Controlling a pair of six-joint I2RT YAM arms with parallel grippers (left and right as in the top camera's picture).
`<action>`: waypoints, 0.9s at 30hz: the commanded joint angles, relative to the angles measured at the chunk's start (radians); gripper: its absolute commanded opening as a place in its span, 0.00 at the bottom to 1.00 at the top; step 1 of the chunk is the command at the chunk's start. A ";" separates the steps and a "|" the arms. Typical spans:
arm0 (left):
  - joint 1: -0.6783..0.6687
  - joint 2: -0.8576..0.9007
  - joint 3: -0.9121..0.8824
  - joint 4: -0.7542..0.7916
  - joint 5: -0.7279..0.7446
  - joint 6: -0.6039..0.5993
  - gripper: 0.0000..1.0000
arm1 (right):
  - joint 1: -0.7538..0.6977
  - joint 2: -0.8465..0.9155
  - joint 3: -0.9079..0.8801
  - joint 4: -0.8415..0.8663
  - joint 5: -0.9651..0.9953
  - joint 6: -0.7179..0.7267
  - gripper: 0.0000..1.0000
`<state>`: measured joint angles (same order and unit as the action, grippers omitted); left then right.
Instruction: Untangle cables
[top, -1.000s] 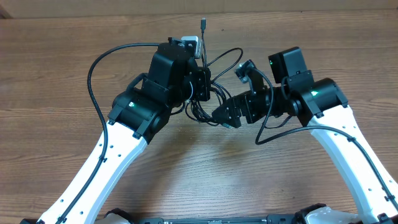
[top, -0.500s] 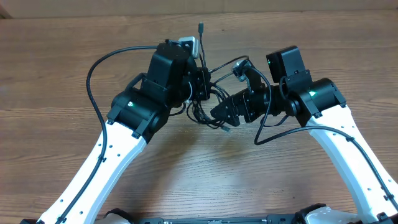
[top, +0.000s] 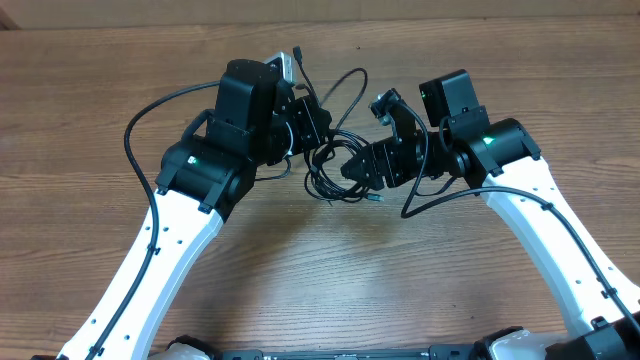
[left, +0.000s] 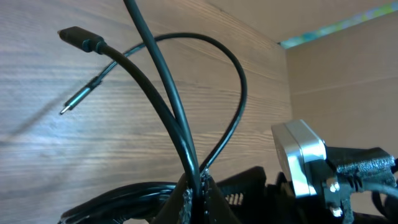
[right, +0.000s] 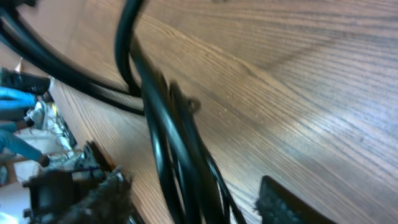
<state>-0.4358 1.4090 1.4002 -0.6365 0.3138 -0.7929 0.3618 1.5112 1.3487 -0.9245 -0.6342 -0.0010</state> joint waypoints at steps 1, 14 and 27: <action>0.006 -0.020 0.019 0.006 0.060 -0.102 0.04 | 0.003 -0.003 -0.001 0.023 0.004 0.044 0.54; 0.042 -0.010 0.018 0.037 0.060 0.066 0.57 | 0.003 -0.003 -0.001 -0.005 -0.037 0.104 0.04; 0.044 0.156 0.018 -0.071 0.140 0.248 0.80 | 0.003 -0.003 -0.001 -0.057 -0.085 0.106 0.04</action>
<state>-0.3965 1.5352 1.4044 -0.7105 0.3965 -0.5907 0.3618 1.5120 1.3479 -0.9874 -0.6868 0.1047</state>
